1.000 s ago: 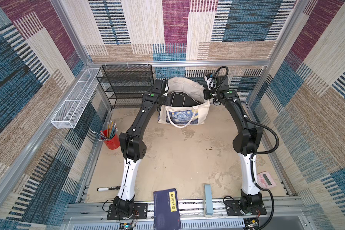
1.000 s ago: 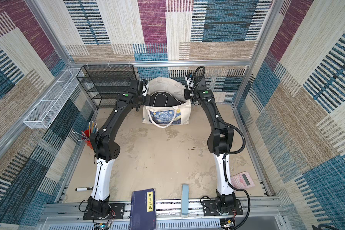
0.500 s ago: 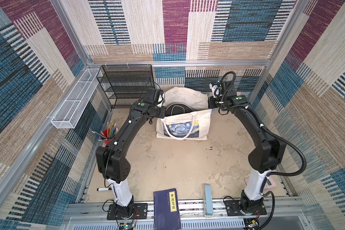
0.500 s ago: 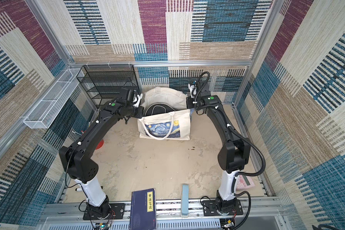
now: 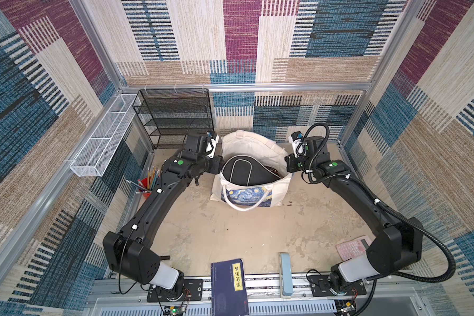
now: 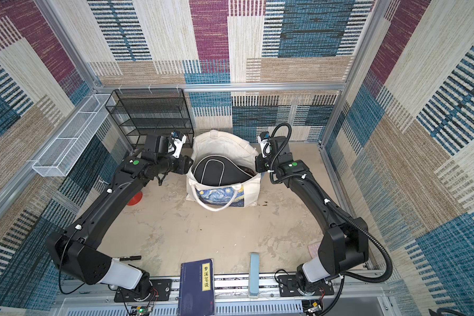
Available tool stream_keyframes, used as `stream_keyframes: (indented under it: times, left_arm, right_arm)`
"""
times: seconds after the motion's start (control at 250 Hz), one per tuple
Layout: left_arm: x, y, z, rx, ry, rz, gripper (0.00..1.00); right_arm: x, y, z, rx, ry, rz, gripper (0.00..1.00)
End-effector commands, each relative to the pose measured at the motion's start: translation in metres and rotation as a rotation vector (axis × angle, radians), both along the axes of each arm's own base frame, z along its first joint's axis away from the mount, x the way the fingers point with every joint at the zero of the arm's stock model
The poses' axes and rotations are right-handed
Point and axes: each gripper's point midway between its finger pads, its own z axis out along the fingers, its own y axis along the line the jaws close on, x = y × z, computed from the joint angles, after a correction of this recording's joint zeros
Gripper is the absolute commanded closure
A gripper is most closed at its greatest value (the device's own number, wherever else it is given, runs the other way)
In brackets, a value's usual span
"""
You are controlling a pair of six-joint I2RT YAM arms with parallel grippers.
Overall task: Remove the ping pong set from the canvas bag
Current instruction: Move the canvas bag to the center of the board.
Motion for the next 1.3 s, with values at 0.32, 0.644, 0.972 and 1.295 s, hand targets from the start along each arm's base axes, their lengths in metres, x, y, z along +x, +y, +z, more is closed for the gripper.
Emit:
stream_keyframes:
  times: [0.32, 0.644, 0.972, 1.295]
  left_arm:
    - [0.065, -0.018, -0.049, 0.166, 0.157, -0.049, 0.01]
    - [0.088, -0.018, -0.046, 0.171, 0.069, -0.033, 1.0]
    - [0.064, -0.033, 0.039, -0.017, -0.301, -0.131, 1.0]
    - [0.04, -0.032, 0.051, -0.083, -0.396, -0.168, 1.0]
  right_arm:
    - [-0.021, 0.012, -0.002, -0.012, -0.061, 0.083, 1.0]
    - [-0.025, 0.013, 0.005, -0.035, -0.076, 0.113, 1.0]
    - [-0.028, 0.002, 0.035, -0.092, -0.114, 0.088, 0.65]
    - [-0.054, 0.058, 0.11, -0.074, -0.251, 0.342, 0.01]
